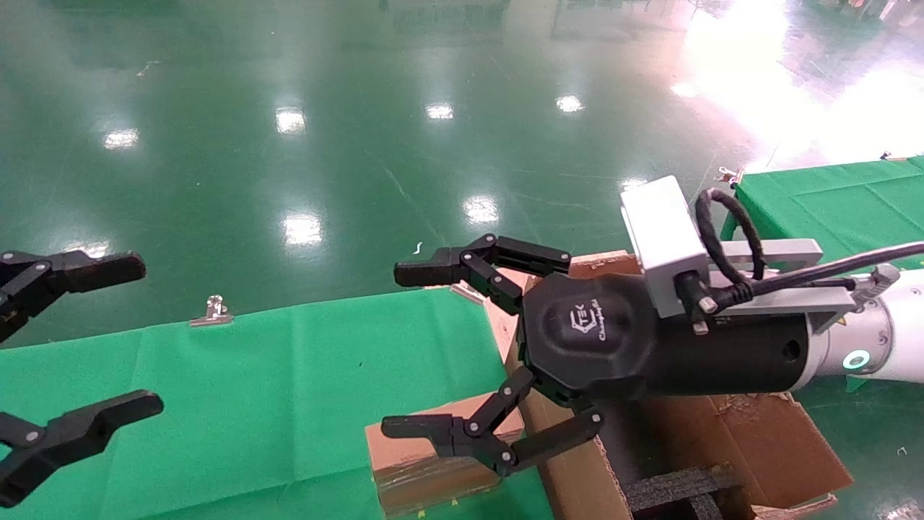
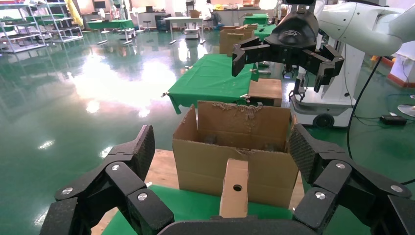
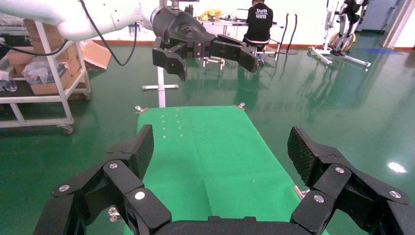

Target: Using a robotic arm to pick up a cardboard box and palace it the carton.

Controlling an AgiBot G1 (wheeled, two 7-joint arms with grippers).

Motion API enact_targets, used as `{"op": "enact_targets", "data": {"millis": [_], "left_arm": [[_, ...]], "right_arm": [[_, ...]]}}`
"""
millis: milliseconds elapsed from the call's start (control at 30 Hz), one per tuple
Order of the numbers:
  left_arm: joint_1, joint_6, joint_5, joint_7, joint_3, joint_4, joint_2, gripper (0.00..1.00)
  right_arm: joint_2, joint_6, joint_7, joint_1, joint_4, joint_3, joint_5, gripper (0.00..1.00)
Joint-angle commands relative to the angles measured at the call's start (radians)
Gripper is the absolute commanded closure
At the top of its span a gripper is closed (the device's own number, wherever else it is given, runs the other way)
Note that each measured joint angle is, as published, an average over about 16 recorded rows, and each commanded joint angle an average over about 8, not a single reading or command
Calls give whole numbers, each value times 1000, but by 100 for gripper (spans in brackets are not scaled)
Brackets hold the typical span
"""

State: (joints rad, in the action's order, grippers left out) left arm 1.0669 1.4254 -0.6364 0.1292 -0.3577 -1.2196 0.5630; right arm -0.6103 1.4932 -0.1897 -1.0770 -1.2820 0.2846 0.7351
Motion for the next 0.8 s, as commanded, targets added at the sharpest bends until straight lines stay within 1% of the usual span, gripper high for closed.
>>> {"op": "enact_targets", "data": {"millis": [33,167,267,567,800], "left_arm": [[0,0,0,0,0,0,0,100],[0,0,0,0,0,0,0,100],[0,0,0,0,0,0,0,100],[0,0,0,0,0,0,0,100],[0,0,0,0,0,0,0,100]], "right_arm": [[0,1,0,1,-1,-1,-3,0],[1,-5,-2,-5,0,9,24,0],[-1,-12,-7,-22,0,32,80,0],[-32,2,-33,-141,-22,157,372,0],[-84,6,-47,-207,-45,239,551,0]]}}
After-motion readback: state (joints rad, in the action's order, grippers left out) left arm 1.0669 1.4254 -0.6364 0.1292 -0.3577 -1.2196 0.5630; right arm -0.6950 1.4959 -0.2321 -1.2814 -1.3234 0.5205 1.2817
